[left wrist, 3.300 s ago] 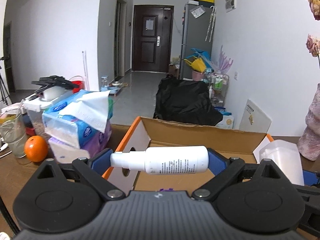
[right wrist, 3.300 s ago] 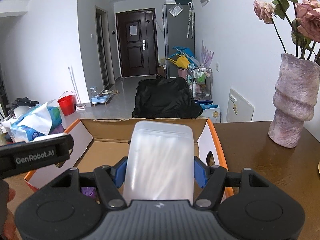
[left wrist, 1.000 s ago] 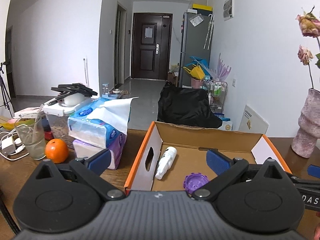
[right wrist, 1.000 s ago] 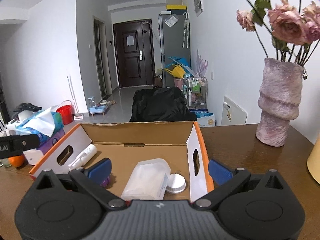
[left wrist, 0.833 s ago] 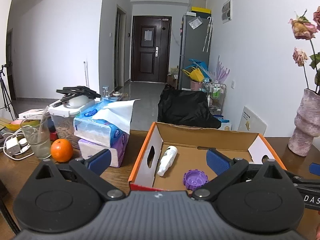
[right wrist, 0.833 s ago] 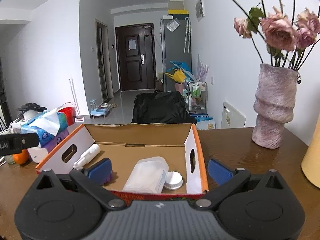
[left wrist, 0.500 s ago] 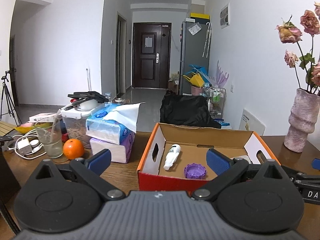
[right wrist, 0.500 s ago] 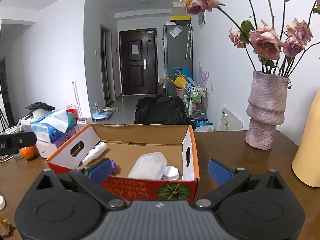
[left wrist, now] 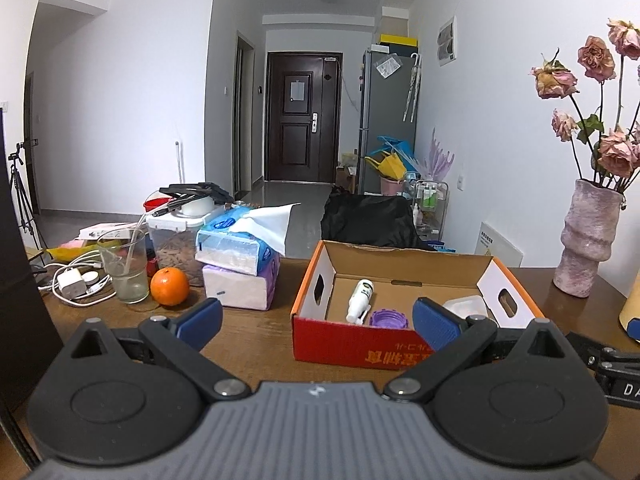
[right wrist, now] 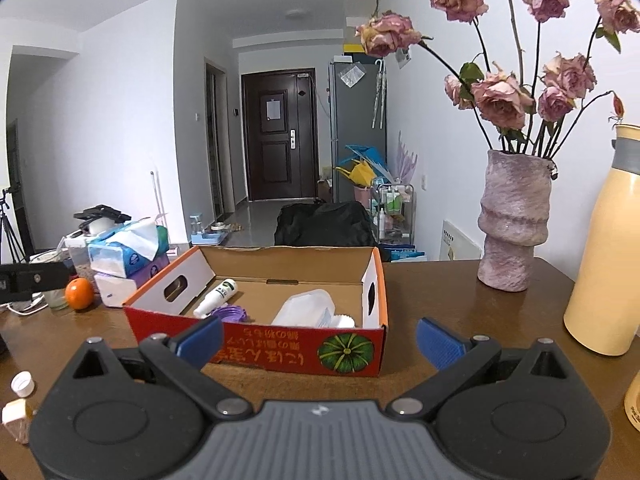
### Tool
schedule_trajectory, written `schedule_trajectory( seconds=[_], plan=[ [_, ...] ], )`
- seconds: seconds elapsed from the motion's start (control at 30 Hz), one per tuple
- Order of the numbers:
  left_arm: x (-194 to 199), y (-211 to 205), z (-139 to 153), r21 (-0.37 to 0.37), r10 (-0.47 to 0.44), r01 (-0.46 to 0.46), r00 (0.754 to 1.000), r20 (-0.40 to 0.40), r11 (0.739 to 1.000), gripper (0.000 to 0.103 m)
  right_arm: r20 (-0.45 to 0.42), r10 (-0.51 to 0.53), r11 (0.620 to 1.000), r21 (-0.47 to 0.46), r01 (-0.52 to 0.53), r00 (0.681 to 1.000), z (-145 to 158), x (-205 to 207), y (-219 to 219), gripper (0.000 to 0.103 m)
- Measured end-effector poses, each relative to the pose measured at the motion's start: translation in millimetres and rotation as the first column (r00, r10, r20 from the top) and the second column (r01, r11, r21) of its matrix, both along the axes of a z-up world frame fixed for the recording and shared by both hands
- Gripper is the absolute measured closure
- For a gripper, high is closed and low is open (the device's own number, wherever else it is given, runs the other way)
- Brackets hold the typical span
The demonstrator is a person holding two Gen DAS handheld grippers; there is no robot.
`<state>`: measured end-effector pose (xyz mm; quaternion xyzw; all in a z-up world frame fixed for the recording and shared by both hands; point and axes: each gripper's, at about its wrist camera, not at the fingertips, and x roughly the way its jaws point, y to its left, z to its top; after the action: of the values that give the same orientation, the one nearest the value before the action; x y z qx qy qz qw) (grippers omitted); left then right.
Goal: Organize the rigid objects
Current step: 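Withdraw both tools from the box toward the items on the table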
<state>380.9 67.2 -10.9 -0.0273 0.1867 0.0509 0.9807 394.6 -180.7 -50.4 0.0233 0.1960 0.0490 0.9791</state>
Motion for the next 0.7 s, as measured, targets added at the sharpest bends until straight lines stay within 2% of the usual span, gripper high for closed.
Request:
schedule_trajectory(
  seconds=[0.47,0.7],
  plan=[
    [-69,21,-13,0.026,0.023,-0.022,1.0,-0.015,0.999,0.0,0.016,0.032,0.999,-0.033,-0.032,0.999,-1,-69,3,0.0],
    [-94,43,-24,0.048,0.062,-0.06,0.997,-0.044,0.997,0.0,-0.006,0.041,0.998,-0.054,-0.041,0.999,-9,-89,7,0.0]
  ],
)
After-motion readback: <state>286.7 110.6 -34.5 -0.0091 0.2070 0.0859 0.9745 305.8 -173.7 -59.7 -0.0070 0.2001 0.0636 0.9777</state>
